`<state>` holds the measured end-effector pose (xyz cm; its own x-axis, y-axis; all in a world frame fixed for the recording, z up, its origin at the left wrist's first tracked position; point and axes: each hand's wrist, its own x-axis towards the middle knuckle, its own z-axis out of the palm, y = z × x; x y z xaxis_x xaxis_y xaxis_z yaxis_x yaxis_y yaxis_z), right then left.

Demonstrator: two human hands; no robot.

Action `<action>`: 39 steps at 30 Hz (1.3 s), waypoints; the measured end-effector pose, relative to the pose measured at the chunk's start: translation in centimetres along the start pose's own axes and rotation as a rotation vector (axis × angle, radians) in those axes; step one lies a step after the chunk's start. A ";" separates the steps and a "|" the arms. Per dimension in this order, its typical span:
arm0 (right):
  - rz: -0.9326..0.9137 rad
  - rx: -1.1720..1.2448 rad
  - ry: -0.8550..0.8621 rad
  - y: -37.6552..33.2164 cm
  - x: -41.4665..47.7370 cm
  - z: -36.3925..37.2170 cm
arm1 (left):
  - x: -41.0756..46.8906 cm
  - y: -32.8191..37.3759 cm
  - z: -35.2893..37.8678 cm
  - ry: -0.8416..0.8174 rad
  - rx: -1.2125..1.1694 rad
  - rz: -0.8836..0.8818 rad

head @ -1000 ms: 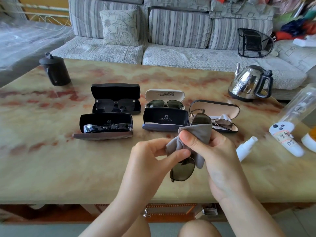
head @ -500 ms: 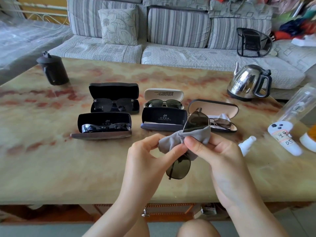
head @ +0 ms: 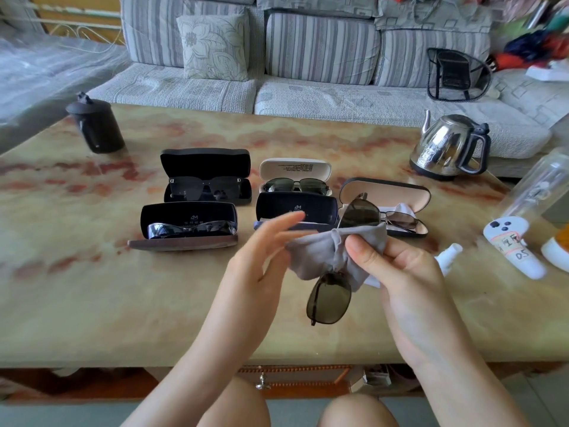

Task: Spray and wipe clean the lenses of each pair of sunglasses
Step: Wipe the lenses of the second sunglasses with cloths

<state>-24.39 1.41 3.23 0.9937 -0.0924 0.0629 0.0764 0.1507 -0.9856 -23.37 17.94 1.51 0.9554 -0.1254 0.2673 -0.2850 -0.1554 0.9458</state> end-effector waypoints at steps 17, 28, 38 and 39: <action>0.000 0.050 -0.051 0.1 -0.3 0.1 | -0.4 0.4 1.3 0.092 0.184 0.083; 0.108 0.036 -0.015 0.0 -0.2 0.5 | -0.2 -0.6 1.4 -0.117 -0.015 -0.044; 0.136 0.262 -0.056 -1.6 1.3 0.9 | 0.2 0.1 0.8 -0.031 -0.013 0.003; 0.133 0.259 -0.049 -1.6 1.5 0.8 | 0.1 0.1 0.7 -0.025 -0.002 0.007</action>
<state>-23.00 1.86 5.04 0.9987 -0.0081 -0.0507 -0.0431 0.4054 -0.9131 -23.35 17.18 1.52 0.9513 -0.1513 0.2687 -0.2910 -0.1525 0.9445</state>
